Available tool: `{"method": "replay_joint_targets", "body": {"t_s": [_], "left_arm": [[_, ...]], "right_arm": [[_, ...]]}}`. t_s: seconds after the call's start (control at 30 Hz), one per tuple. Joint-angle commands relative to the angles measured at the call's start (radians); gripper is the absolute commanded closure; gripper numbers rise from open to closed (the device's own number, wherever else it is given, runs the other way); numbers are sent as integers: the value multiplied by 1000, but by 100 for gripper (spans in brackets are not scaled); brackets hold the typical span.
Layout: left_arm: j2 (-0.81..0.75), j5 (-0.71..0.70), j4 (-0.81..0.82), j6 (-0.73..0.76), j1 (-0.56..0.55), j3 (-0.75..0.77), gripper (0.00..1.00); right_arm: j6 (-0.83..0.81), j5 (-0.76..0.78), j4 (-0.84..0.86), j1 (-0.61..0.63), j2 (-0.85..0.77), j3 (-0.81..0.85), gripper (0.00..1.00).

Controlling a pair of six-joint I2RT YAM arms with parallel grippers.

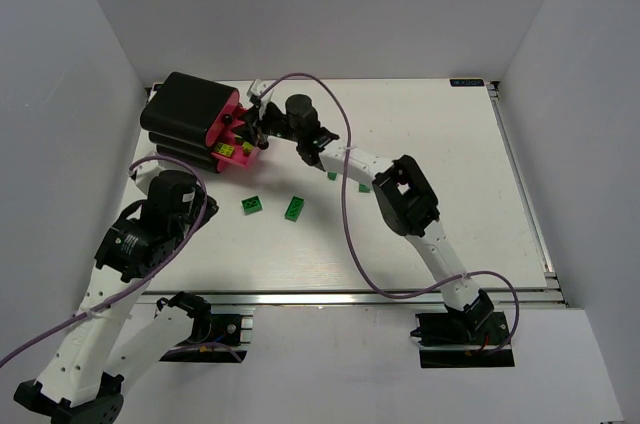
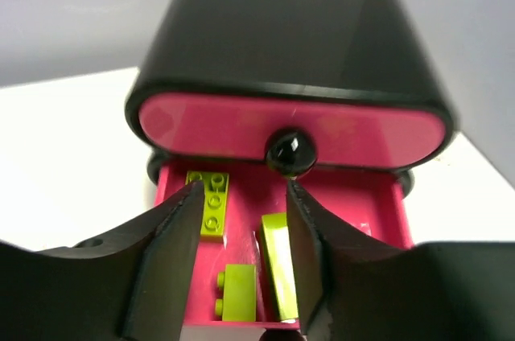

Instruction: Sort the legos into containers by color

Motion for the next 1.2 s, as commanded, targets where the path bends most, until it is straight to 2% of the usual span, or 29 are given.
{"method": "replay_joint_targets", "body": {"t_s": [0.0,0.07,0.13,0.17,0.2,0.33,0.47,0.63,0.73,0.83,0.93,1.0,1.17], "left_arm": [[-13,7,58,0,5,-20,50],[-3,39,124,38,5,-43,54],[13,88,181,70,5,-65,64],[41,112,214,117,5,-76,76],[60,137,285,145,5,-96,80],[199,280,461,302,5,-116,84],[373,424,606,513,5,-76,79],[679,421,631,662,5,56,76],[820,351,635,708,5,134,75],[894,204,634,727,5,202,71],[988,67,614,748,-6,268,61],[1051,4,597,753,-15,315,59],[1114,-87,615,790,-15,360,42]], "right_arm": [[52,39,78,-19,-163,-21,53],[106,39,86,-42,-209,-51,60],[144,43,80,-55,-238,-76,73],[178,53,65,-81,-249,-79,83],[195,62,4,-88,-269,-78,99],[244,-8,-150,-188,-323,-117,100],[241,-78,-158,-260,-445,-376,100],[122,-102,-193,-335,-625,-582,100],[82,-114,-243,-369,-689,-656,100],[72,-116,-273,-393,-741,-711,100],[46,-113,-279,-418,-781,-759,100],[48,-118,-286,-430,-800,-776,100],[20,-145,-300,-457,-823,-809,100]]}}
